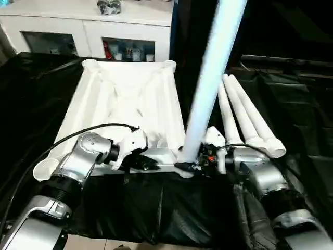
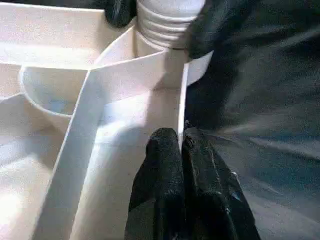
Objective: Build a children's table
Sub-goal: Rotate leg to tighten
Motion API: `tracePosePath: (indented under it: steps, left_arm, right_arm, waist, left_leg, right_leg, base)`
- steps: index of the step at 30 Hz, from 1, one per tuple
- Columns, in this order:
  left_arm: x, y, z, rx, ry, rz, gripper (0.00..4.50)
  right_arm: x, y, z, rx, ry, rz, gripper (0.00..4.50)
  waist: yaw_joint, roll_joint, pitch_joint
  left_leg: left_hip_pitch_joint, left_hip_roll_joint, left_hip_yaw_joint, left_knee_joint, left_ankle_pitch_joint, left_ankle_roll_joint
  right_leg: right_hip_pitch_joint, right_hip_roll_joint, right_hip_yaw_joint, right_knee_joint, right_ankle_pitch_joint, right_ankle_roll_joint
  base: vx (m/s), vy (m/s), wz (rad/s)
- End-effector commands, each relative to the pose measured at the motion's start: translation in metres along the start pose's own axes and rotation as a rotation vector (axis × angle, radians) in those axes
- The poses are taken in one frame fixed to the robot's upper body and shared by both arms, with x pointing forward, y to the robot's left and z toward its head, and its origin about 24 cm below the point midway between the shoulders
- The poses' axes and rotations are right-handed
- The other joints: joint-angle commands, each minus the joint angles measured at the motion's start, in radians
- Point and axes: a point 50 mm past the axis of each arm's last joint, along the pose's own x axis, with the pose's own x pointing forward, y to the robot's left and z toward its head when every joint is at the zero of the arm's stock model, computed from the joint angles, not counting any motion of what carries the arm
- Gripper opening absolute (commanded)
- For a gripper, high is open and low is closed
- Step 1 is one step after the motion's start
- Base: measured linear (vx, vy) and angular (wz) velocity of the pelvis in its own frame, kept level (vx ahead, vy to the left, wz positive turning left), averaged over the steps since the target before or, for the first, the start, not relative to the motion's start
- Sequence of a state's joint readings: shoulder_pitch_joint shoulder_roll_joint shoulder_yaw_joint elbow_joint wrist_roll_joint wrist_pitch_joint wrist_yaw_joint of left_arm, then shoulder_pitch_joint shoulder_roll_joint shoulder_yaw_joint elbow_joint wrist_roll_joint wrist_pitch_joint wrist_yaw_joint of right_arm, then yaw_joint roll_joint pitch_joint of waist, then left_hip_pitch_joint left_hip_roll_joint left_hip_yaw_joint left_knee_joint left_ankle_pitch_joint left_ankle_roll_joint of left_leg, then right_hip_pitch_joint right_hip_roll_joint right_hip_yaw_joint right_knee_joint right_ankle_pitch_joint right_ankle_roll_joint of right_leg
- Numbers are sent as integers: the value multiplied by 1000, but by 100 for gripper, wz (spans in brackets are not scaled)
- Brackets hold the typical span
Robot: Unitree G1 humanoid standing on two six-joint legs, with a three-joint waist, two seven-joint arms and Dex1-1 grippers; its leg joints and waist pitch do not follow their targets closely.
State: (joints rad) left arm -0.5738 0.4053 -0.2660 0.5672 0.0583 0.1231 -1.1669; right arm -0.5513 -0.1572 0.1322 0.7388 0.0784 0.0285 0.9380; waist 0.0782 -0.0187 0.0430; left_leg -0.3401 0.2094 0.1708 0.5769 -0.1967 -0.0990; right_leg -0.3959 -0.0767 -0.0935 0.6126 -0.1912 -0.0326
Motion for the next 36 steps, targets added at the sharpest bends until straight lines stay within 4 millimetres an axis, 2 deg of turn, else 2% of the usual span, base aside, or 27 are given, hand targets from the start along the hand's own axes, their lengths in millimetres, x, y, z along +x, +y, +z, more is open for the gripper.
tracePosePath:
  steps: [1, 2, 4, 5, 9, 10, 11, 12, 14, 15, 18, 19, 21, 24, 26, 27, 28, 29, 31, 32, 33, 34, 36]
  left_arm:
    - [20, 2, 11, -16, -12, 117, 0]
    - [23, 2, 12, -18, -14, 141, 0]
    - [25, 2, 13, -19, -15, 154, 0]
    - [28, 1, 15, -20, -17, 175, 0]
    - [45, -5, 30, -51, -58, 222, 0]
    - [49, -8, 35, -56, -73, 217, 0]
    - [52, -10, 37, -56, -80, 211, 0]
    - [52, -10, 37, -56, -80, 211, 0]
    - [53, -11, 38, -55, -86, 203, 0]
    - [53, -10, 39, -55, -87, 202, 0]
    - [49, -10, 37, -39, -90, 183, 0]
    - [46, -11, 36, -23, -100, 156, 0]
    - [41, -12, 33, -12, -106, 117, 0]
    - [36, -13, 29, -9, -108, 77, 0]
    - [27, -14, 24, 14, -97, 29, 0]
    - [27, -14, 24, 14, -97, 29, 0]
    - [23, -14, 22, 21, -89, 10, 0]
    - [20, -14, 21, 27, -85, -7, 0]
    - [14, -13, 16, 36, -70, -40, 0]
    - [10, -12, 13, 37, -58, -70, 0]
    - [9, -12, 12, 37, -54, -77, 0]
    - [8, -12, 11, 38, -49, -86, 0]
    - [6, -12, 10, 35, -43, -100, 0]
  right_arm:
    - [25, 10, -11, 38, 55, -97, 272]
    - [29, 8, -10, 53, 54, -149, 272]
    - [30, 8, -10, 61, 53, -176, 272]
    - [34, 7, -9, 81, 46, -224, 272]
    - [49, 8, -5, 123, 44, -367, 272]
    - [53, 9, -3, 119, 40, -390, 272]
    - [56, 10, -1, 124, 26, -389, 307]
    - [56, 10, -1, 124, 26, -389, 307]
    - [56, 11, 1, 138, 4, -372, 344]
    - [57, 11, 2, 152, -12, -358, 351]
    - [52, 8, 3, 120, -17, -326, 386]
    - [48, 6, 3, 97, -20, -302, 386]
    - [40, 4, 3, 70, -29, -249, 386]
    - [34, 4, 2, 47, -40, -176, 386]
    - [24, 10, 1, 7, -52, -23, 386]
    - [24, 10, 1, 7, -52, -23, 386]
    - [19, 12, 0, -7, -55, 40, 386]
    - [16, 15, 0, -12, -55, 94, 386]
    - [8, 20, -2, -30, -34, 199, 386]
    - [2, 25, -4, -45, -12, 280, 386]
    - [1, 26, -4, -49, -5, 295, 386]
    - [0, 27, -5, -54, 3, 313, 361]
    - [-1, 29, -6, -65, 14, 334, 353]
  waist:
    - [-6, 1, -42]
    - [-10, 7, -41]
    - [-17, 7, -40]
    - [-17, 3, -40]
    - [-21, 5, -42]
    - [-24, 1, -43]
    - [-23, 1, -43]
    - [-23, 1, -45]
    - [-21, 1, -46]
    - [-20, 2, -50]
    - [-19, 3, -53]
    - [-18, 3, -55]
    - [-19, 3, -57]
    - [-18, 5, -62]
    - [-16, 8, -62]
    - [-16, 8, -62]
    - [-14, 6, -60]
    - [-12, 6, -59]
    - [-10, 9, -55]
    - [0, 8, -52]
    - [2, 8, -52]
    - [7, 7, -52]
    - [12, 7, -53]
  left_leg:
    - [-5, 20, -11, -76, -257, -9]
    - [0, 21, -13, -75, -272, -11]
    - [3, 19, -14, -75, -293, -12]
    - [9, 18, -11, -72, -301, 5]
    - [7, 21, -13, -75, -297, 2]
    - [2, 19, -12, -76, -287, 6]
    - [1, 19, -11, -75, -282, 9]
    - [1, 20, -10, -75, -278, 12]
    - [1, 21, -8, -74, -264, 20]
    - [-4, 21, -6, -74, -231, 26]
    - [-7, 23, -5, -72, -202, 32]
    - [-11, 21, -3, -69, -176, 42]
    - [-13, 22, -3, -67, -162, 52]
    - [-13, 23, -1, -61, -106, 76]
    - [-14, 25, 0, -59, -87, 94]
    - [-14, 25, 0, -59, -87, 94]
    - [-13, 25, 1, -59, -108, 107]
    - [-11, 27, 1, -60, -116, 106]
    - [-10, 29, 1, -63, -143, 97]
    - [-5, 29, 4, -64, -173, 92]
    - [-6, 32, 4, -65, -178, 87]
    - [-8, 32, 3, -65, -179, 80]
    - [-2, 32, 3, -66, -178, 63]
  right_leg:
    - [49, -79, 49, -106, -500, -110]
    - [41, -82, 50, -113, -539, -91]
    - [38, -78, 47, -119, -565, -79]
    - [32, -79, 51, -123, -563, -74]
    - [31, -76, 50, -116, -519, -89]
    - [34, -75, 50, -113, -503, -94]
    - [34, -74, 51, -113, -492, -93]
    - [34, -74, 52, -111, -476, -97]
    - [33, -73, 55, -107, -426, -111]
    - [39, -70, 57, -97, -349, -131]
    - [43, -71, 57, -88, -273, -157]
    - [48, -70, 58, -82, -220, -175]
    - [51, -71, 58, -78, -192, -185]
    - [54, -68, 58, -62, -69, -223]
    - [56, -69, 57, -58, -19, -245]
    - [56, -69, 57, -58, -19, -245]
    - [56, -68, 58, -60, -26, -244]
    - [55, -68, 57, -62, -38, -243]
    - [53, -68, 56, -67, -90, -238]
    - [51, -64, 56, -75, -142, -220]
    - [51, -65, 57, -74, -156, -215]
    - [51, -69, 57, -76, -181, -205]
    - [46, -71, 59, -77, -202, -203]
  base:
    - [-52, 4, -12]
    - [-52, 4, -12]
    - [0, 0, 0]
    - [0, 0, 0]
    - [0, 0, 0]
    - [0, 0, 0]
    - [0, 0, 0]
    - [0, 0, 0]
    - [0, 0, 0]
    - [0, 0, 0]
    - [0, 0, 0]
    - [0, 0, 0]
    - [0, 0, 0]
    - [0, 0, 0]
    - [0, 0, 0]
    - [0, 0, 0]
    - [0, 0, 0]
    - [0, 0, 0]
    - [0, 0, 0]
    - [0, 0, 0]
    - [0, 0, 0]
    - [0, 0, 0]
    - [0, 0, 0]
